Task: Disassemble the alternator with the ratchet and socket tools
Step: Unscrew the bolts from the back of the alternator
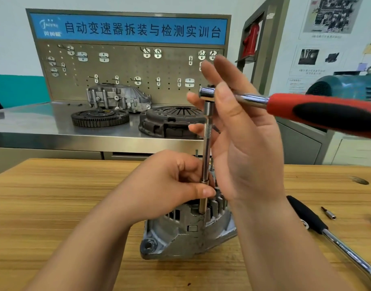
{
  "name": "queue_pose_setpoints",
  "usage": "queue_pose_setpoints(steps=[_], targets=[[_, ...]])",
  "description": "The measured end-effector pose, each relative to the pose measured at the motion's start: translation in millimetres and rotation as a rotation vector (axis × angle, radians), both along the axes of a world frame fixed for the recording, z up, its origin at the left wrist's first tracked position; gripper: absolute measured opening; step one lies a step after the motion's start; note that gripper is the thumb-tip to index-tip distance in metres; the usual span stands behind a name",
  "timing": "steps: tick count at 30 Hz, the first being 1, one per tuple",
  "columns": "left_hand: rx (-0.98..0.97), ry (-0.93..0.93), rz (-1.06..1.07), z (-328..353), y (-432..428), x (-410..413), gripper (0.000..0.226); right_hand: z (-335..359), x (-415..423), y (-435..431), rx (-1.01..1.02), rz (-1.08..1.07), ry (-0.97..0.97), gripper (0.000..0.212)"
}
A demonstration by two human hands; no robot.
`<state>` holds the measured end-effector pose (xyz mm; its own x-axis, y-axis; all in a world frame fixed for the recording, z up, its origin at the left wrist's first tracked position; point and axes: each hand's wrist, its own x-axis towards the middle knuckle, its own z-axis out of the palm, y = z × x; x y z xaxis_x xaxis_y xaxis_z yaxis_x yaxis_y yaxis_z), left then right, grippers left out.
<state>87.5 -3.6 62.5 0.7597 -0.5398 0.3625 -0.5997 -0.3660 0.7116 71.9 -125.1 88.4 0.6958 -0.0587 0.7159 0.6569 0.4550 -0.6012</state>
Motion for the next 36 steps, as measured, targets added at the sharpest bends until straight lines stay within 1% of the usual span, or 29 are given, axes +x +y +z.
queue_pose_setpoints(steps=[2,3,5,7,8,9,10,12,13,15,17,20,22,23,26,28,31,33,35,36], targets=[[-0.018,0.013,-0.011,0.4,1.1,0.7,0.014,-0.1,-0.6,0.8,-0.008,0.041,0.008,0.023],[-0.023,0.011,-0.019,0.3,1.8,0.6,0.018,0.1,-0.7,1.3,-0.005,0.081,0.036,0.026],[-0.014,0.014,-0.047,0.4,3.4,0.2,0.023,0.6,0.7,0.1,0.015,0.154,0.137,0.037],[-0.004,0.02,-0.068,0.9,4.1,-0.5,0.014,0.4,3.0,-3.0,0.021,0.182,0.227,0.042],[-0.013,0.023,-0.072,0.8,3.9,-0.6,0.014,0.0,3.9,-4.0,0.016,0.169,0.239,0.042],[-0.022,0.025,-0.064,0.7,3.8,-0.3,0.012,-0.4,4.3,-4.1,0.011,0.142,0.224,0.039],[-0.028,0.024,-0.05,0.5,3.4,0.0,0.014,-0.8,4.2,-3.4,0.007,0.108,0.185,0.035],[-0.041,0.012,-0.024,-0.6,2.5,0.8,0.03,-0.7,2.6,-0.8,-0.011,0.046,0.075,0.026],[-0.048,0.018,-0.016,-0.6,2.2,1.1,0.03,-0.7,1.9,0.2,-0.024,0.024,0.02,0.024],[-0.038,0.03,-0.014,0.6,1.5,0.4,0.022,0.0,1.4,1.8,-0.044,0.029,-0.053,0.024],[-0.039,0.033,-0.022,-0.2,1.6,1.5,0.023,0.2,2.3,1.4,-0.052,0.089,-0.025,0.026],[-0.051,0.029,-0.035,0.9,2.0,-0.9,0.034,0.4,5.0,-3.2,-0.04,0.223,0.127,0.04],[-0.019,0.025,-0.057,1.2,2.7,-1.8,0.029,0.2,6.6,-6.0,-0.034,0.263,0.197,0.047],[-0.01,0.018,-0.058,1.0,3.1,-1.7,0.027,0.0,7.0,-6.1,-0.034,0.256,0.204,0.047],[-0.034,0.042,-0.035,0.9,2.8,0.4,0.024,-0.1,5.6,-2.5,-0.044,0.165,0.118,0.035],[-0.048,0.051,-0.012,0.3,1.6,1.2,0.029,0.7,3.2,-0.9,-0.078,0.078,0.019,0.026],[-0.041,0.036,-0.01,-0.4,0.8,1.4,0.019,0.7,1.1,0.0,-0.129,0.021,-0.084,0.025],[-0.047,0.042,-0.025,0.0,0.6,0.7,0.023,0.2,1.7,0.2,-0.114,0.05,-0.061,0.024],[-0.047,0.022,-0.035,1.6,1.1,-0.7,0.03,0.3,3.3,-1.2,-0.06,0.135,0.015,0.024],[-0.035,0.014,-0.042,2.3,1.3,-1.6,0.029,0.5,4.4,-2.3,-0.034,0.171,0.065,0.027]])
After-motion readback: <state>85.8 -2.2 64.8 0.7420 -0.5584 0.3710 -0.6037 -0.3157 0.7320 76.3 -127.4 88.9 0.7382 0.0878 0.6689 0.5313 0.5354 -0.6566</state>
